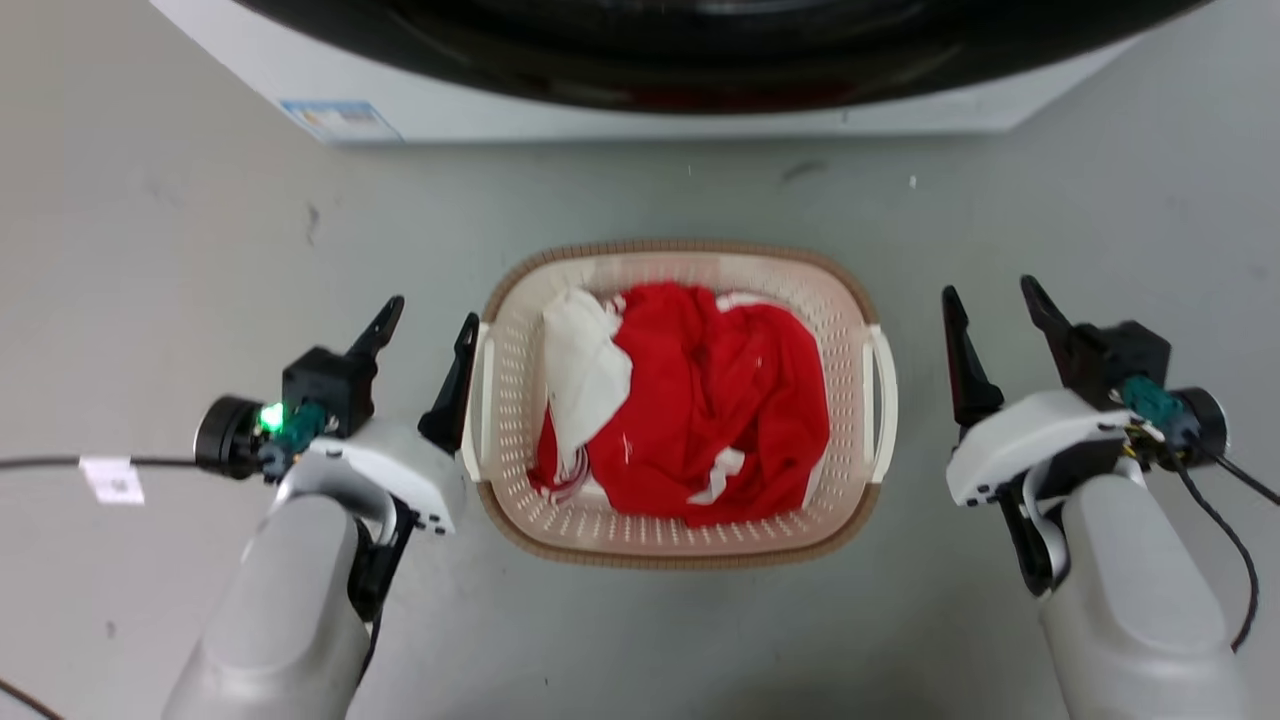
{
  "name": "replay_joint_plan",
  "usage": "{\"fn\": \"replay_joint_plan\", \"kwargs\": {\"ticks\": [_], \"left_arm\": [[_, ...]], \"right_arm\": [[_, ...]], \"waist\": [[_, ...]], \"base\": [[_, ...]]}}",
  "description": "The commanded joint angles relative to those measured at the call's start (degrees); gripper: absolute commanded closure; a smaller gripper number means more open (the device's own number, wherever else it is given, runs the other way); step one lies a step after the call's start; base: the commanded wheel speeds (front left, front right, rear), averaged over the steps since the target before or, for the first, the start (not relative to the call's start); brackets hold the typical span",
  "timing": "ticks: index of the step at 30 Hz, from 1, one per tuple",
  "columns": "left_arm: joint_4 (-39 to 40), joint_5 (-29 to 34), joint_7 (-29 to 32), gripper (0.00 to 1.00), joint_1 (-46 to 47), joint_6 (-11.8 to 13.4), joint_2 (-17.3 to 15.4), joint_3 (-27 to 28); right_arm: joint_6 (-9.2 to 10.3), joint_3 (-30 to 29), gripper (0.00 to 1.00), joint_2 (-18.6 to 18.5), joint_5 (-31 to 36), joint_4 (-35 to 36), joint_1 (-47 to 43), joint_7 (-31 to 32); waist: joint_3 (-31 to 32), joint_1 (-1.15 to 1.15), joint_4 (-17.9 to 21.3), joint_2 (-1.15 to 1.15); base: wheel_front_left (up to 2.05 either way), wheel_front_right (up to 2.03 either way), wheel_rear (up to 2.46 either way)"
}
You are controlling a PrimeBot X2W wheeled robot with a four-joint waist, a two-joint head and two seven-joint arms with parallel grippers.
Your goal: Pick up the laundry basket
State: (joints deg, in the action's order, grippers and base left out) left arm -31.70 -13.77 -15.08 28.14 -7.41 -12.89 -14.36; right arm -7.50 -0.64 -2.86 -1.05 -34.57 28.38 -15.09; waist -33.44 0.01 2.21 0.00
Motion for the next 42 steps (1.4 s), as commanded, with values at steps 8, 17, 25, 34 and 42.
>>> {"fn": "replay_joint_plan", "kwargs": {"ticks": [8, 17, 25, 34, 42], "left_arm": [[-12.5, -2.5, -0.1, 0.00, 9.1, -0.1, -2.1, -6.5], [-21.1, -4.8, -0.1, 0.00, 14.5, -0.1, -2.1, -11.9], [-26.6, -10.6, 0.7, 0.00, 18.2, -0.1, -1.7, -19.7], [-27.7, -18.7, 5.0, 0.00, 21.9, -0.1, -3.5, -28.4], [-26.7, -25.2, 7.5, 0.00, 23.6, -0.1, -5.3, -35.4]], "right_arm": [[0.02, 3.8, 0.00, 0.0, -2.6, -13.2, 8.6, 1.4], [0.02, 8.5, 0.00, 0.0, -5.9, -23.1, 14.4, 3.7], [0.02, 10.1, 0.00, 0.0, -6.4, -28.7, 18.2, 6.2], [0.02, 13.1, 0.00, 0.0, -9.7, -32.2, 20.9, 11.0], [0.02, 15.2, 0.00, 0.0, -11.7, -34.3, 22.7, 12.1]], "waist": [[-8.7, -0.01, 0.5, 0.00], [-11.5, -0.01, 0.0, 0.00], [-13.4, -0.01, -0.3, 0.00], [-15.4, -0.01, -0.5, 0.00], [-16.3, -0.01, -0.4, 0.00]], "base": [[0.00, 0.00, 0.00], [0.00, 0.00, 0.00], [0.00, 0.00, 0.00], [0.00, 0.00, 0.00], [0.00, 0.00, 0.00]]}}
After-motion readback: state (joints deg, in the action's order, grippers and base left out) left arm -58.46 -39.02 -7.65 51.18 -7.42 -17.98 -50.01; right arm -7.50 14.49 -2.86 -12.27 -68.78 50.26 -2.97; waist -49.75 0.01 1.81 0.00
